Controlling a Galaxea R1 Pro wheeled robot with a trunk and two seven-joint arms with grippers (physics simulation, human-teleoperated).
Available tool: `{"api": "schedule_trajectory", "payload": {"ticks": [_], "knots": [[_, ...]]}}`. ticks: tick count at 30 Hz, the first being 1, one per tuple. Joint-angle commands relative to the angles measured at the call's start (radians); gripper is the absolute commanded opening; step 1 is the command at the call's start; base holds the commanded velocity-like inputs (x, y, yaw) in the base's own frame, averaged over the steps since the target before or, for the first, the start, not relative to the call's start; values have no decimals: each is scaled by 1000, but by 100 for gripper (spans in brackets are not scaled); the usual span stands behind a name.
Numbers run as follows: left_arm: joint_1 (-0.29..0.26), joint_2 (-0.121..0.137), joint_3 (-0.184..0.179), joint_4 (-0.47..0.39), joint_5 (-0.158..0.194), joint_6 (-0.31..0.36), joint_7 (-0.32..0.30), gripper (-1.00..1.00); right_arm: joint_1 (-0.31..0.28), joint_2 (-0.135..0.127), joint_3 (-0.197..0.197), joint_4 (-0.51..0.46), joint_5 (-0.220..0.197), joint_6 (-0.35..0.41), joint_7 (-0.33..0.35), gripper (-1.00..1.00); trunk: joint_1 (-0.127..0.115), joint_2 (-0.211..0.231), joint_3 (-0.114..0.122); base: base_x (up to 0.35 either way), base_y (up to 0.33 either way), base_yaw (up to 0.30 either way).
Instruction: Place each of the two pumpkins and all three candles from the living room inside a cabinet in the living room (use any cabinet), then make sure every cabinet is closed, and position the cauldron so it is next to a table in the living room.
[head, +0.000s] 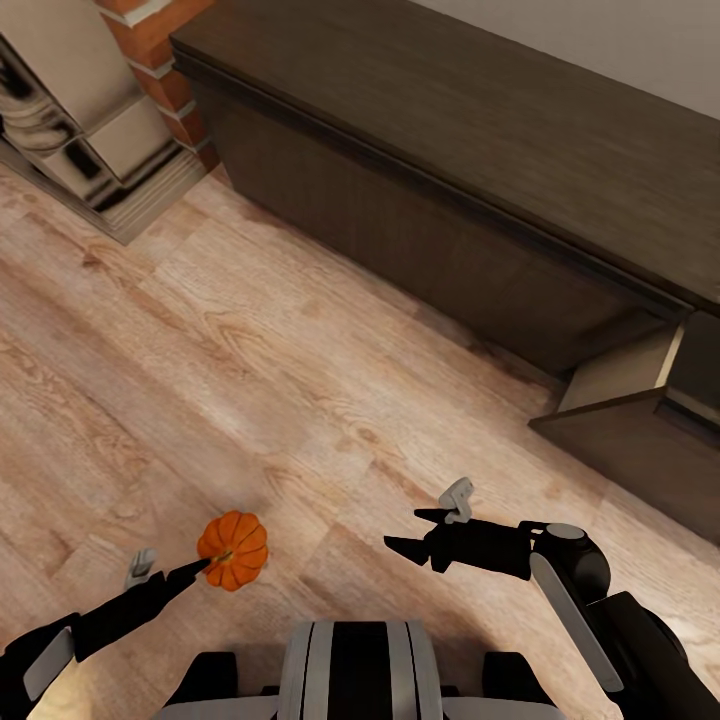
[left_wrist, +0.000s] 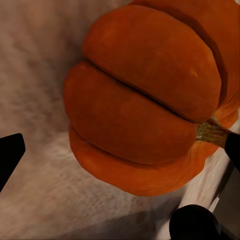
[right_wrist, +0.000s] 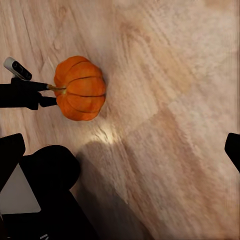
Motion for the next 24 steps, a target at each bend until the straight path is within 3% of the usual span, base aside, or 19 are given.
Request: {"api": "schedule_trajectory", "payload": {"ticks": [1, 15, 24], "knots": [[0, 0, 0, 0, 0, 0, 0, 100, 0, 0, 0, 0, 0, 0, 0, 100, 0, 0, 0, 0, 0, -33], [-1, 1, -1, 0, -2, -9, -3, 100, 0, 0, 0, 0, 0, 0, 0, 100, 0, 0, 0, 0, 0, -3], [-1, 8, -4, 0, -2, -56, -5, 100, 0, 0, 0, 0, 0, -2, 0, 100, 0, 0, 0, 0, 0, 0]]}}
